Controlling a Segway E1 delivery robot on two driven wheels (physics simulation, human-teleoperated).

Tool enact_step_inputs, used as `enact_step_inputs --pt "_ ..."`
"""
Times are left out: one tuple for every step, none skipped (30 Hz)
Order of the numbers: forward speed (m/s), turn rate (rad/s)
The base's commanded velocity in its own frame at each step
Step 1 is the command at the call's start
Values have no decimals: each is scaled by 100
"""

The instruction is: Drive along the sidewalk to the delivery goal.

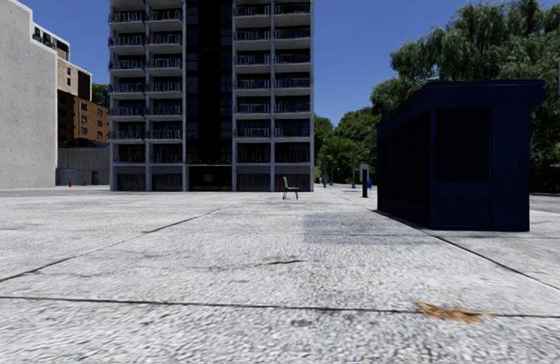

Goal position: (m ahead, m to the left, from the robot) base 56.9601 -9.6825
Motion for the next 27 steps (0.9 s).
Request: enact_step_inputs --pt "200 0" --pt "200 0" --pt "200 0" --pt "200 0" --pt "200 0" --pt "200 0" --pt "200 0" --pt "200 0" --pt "200 0" --pt "200 0" --pt "200 -41" --pt "200 -87" --pt "200 -120" --pt "200 -120" --pt "200 -120" --pt "200 -117" --pt "200 -2" --pt "200 -2" --pt "200 0" --pt "200 0" --pt "200 0" --pt "200 0" --pt "200 0" --pt "200 0" --pt "200 0" --pt "200 0" --pt "200 0"
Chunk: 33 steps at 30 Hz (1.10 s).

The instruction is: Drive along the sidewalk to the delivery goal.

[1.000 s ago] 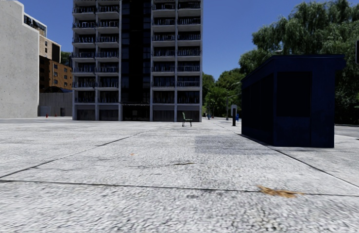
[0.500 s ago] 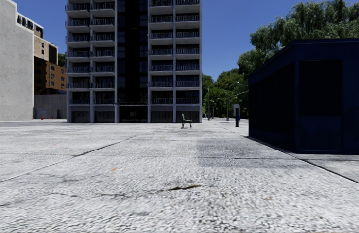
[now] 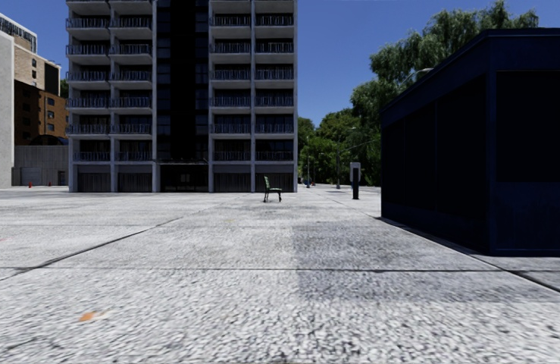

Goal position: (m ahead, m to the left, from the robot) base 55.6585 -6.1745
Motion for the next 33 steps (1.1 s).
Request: enact_step_inputs --pt "200 0" --pt "200 0" --pt "200 0" --pt "200 0" --pt "200 0" --pt "200 0" --pt "200 0" --pt "200 0" --pt "200 0" --pt "200 0" --pt "200 0" --pt "200 0" --pt "200 0" --pt "200 0" --pt "200 0" --pt "200 0" --pt "200 0" --pt "200 0" --pt "200 0" --pt "200 -6" --pt "200 -35" --pt "200 -66" --pt "200 -99" --pt "200 -111" --pt "200 -120" --pt "200 -120" --pt "200 -120" --pt "200 -82" --pt "200 -82" --pt "200 0" --pt "200 0" --pt "200 0" --pt "200 0"
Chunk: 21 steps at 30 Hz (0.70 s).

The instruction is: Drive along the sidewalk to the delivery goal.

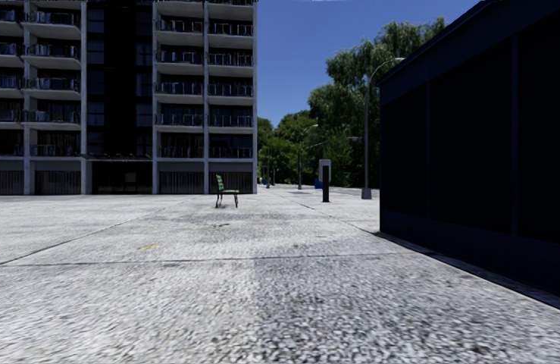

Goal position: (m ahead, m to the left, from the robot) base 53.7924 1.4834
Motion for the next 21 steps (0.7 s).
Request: enact_step_inputs --pt "200 0" --pt "200 0" --pt "200 0" --pt "200 0" --pt "200 0" --pt "200 0" --pt "200 0" --pt "200 0" --pt "200 0" --pt "200 0" --pt "200 0" --pt "200 0" --pt "200 -14" --pt "200 -64" --pt "200 -105" --pt "200 -120" --pt "200 -120" --pt "200 -120" --pt "200 -120" --pt "200 -33" --pt "200 0"
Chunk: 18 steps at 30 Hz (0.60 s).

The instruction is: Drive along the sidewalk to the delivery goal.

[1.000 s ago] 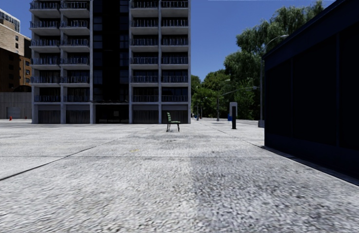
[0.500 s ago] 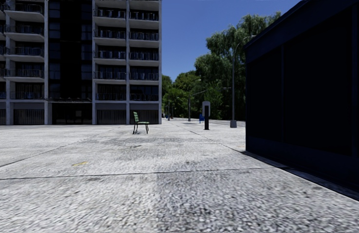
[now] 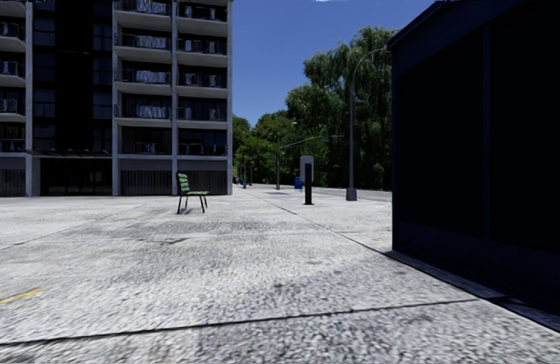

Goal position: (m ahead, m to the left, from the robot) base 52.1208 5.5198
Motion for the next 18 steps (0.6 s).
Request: enact_step_inputs --pt "200 0" --pt "200 0" --pt "200 0" --pt "200 0" --pt "200 0" --pt "200 0" --pt "200 0" --pt "200 0" --pt "200 0" --pt "200 0" --pt "200 0" --pt "200 0" --pt "200 0" --pt "200 0" --pt "200 0" --pt "200 0" --pt "200 0" --pt "200 0"
